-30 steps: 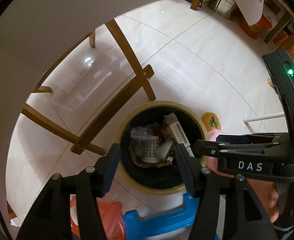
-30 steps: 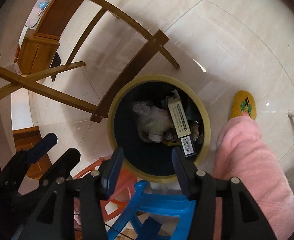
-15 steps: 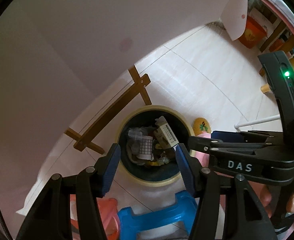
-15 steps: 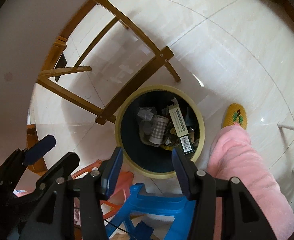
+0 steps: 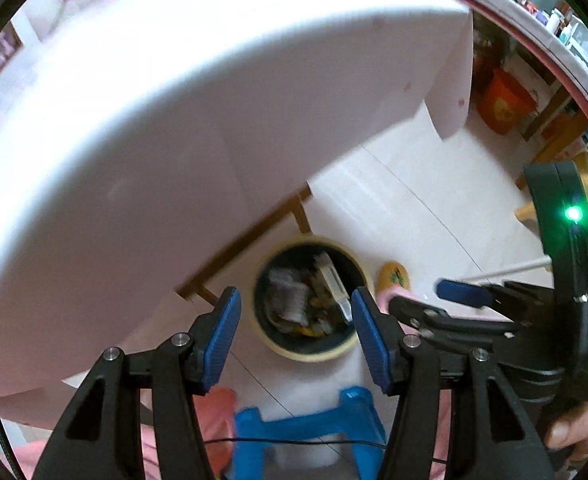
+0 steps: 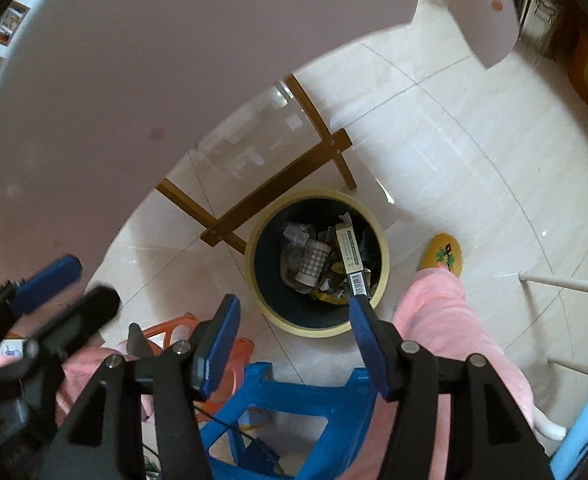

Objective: Collect trash

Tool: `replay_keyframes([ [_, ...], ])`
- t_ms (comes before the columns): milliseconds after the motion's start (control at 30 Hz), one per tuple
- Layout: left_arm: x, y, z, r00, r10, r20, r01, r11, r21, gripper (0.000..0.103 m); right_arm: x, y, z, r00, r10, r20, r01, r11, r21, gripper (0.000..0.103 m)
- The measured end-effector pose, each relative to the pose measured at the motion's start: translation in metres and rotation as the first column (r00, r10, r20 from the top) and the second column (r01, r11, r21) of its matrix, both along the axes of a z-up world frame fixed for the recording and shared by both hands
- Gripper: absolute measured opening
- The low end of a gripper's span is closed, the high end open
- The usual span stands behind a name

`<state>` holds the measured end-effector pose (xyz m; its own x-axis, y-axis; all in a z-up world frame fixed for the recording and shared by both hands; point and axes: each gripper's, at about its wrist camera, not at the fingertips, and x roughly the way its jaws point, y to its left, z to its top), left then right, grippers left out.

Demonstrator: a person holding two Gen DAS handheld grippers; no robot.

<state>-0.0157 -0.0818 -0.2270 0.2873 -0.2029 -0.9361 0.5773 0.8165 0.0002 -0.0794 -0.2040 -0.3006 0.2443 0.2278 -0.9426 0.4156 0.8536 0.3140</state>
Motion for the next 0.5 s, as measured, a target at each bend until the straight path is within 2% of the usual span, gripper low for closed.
replay_keyframes([
  [300,0.003,0.019,0.071,0.982,0.074,0.171,-0.069,0.997,-0.032,0.057,-0.005,0.006,0.074,0.996,0.046,0.070,-0.041,0.996,-0.074,0.058],
  [500,0.015,0.035,0.120,0.972,0.166,0.165,-0.151,0.983,-0.101,0.060,0.005,0.011,0.140,0.976,0.102,0.190,-0.077,0.988,-0.132,0.058],
])
